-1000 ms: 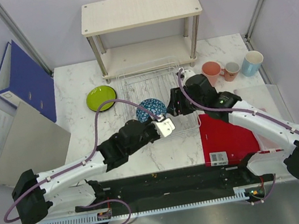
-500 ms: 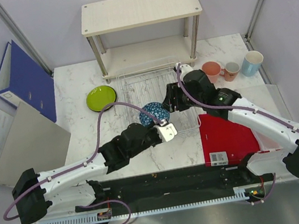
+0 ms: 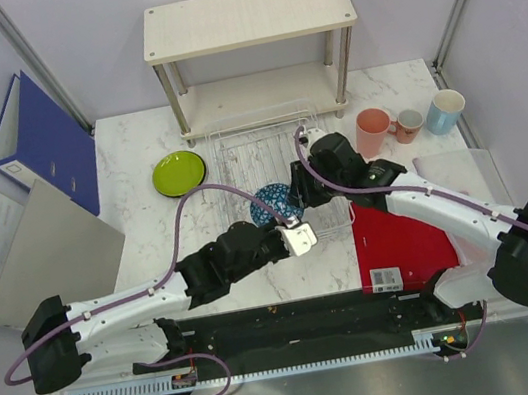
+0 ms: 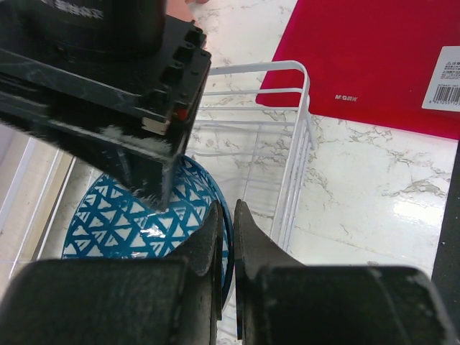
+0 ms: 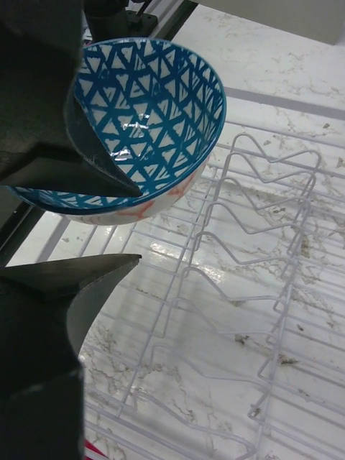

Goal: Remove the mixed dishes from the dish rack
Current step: Pick up the cup from the dish rack.

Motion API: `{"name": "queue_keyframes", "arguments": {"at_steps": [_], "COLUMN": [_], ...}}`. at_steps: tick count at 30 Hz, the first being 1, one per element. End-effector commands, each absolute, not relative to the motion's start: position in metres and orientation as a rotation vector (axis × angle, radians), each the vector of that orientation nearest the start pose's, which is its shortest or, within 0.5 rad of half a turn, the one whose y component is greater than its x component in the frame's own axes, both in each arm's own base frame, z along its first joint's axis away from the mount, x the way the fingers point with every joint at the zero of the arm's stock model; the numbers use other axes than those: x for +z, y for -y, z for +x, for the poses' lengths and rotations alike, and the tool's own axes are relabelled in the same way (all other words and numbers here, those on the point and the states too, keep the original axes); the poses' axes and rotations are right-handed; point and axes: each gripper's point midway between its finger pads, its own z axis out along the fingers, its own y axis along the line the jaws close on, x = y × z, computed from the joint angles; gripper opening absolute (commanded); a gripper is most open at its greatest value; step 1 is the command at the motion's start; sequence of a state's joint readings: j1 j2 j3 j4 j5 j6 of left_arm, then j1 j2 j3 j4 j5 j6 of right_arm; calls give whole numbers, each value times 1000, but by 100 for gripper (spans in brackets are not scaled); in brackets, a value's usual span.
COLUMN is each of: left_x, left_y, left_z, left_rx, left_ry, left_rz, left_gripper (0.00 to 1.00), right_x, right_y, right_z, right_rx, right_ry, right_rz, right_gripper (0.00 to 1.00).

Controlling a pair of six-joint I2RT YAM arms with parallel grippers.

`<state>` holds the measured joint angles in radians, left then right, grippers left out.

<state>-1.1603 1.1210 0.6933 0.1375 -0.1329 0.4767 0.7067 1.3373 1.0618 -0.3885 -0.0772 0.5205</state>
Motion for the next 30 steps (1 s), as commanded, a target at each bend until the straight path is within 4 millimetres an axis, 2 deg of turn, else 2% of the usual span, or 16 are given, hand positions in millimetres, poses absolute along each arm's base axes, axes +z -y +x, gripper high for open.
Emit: {"name": "queue_keyframes", "arguments": {"at_steps": [1, 5, 6, 7, 10, 11, 12, 14, 15, 16, 17, 22, 24, 25, 27, 30], "left_x": [242, 241, 241, 240, 243, 246, 246, 248, 248, 253, 255, 273, 268, 270, 259, 258], "left_y": [336, 334, 333, 333, 330, 327, 326, 321, 319, 318, 312, 296, 284, 278, 271, 262], "left_z": [194, 196, 197, 198, 206, 212, 216, 226, 229, 233, 239, 256, 263, 268, 268, 273], "left_rx": [-361, -347, -343, -336, -309, -288, -270, -218, -201, -197, -159, -166, -157, -220, -307, -640], "left_ry": [-1252, -1267, -1273, -1280, -1322, -1347, -1365, -1424, -1445, -1467, -1493, -1614, -1687, -1738, -1836, -1939], "left_rz": [1191, 1179, 1174, 1168, 1109, 1073, 1051, 987, 971, 931, 878, 579, 511, 390, 333, 149], "left_gripper": [2, 2, 2, 2, 2, 6, 26, 50, 71, 78, 99, 99, 99, 99, 99, 99], "right_x": [169, 169, 171, 176, 189, 193, 198, 212, 221, 226, 232, 255, 258, 260, 262, 264], "right_y": [-272, -267, -266, -263, -259, -259, -255, -250, -247, -246, -242, -231, -230, -229, -227, -225], "right_z": [263, 262, 263, 264, 267, 267, 270, 273, 273, 274, 276, 280, 280, 280, 280, 279], "right_rx": [712, 699, 694, 686, 676, 680, 663, 653, 654, 649, 636, 603, 591, 591, 587, 582], "right_ry": [-2342, -2333, -2327, -2309, -2263, -2253, -2237, -2193, -2165, -2150, -2130, -2074, -2075, -2072, -2064, -2058], "right_rz": [-294, -280, -275, -265, -247, -243, -221, -194, -182, -171, -154, -108, -108, -106, -101, -99], "right_gripper": [37, 13, 3, 0, 0, 0, 0, 0, 0, 0, 0, 0, 0, 0, 0, 0]}}
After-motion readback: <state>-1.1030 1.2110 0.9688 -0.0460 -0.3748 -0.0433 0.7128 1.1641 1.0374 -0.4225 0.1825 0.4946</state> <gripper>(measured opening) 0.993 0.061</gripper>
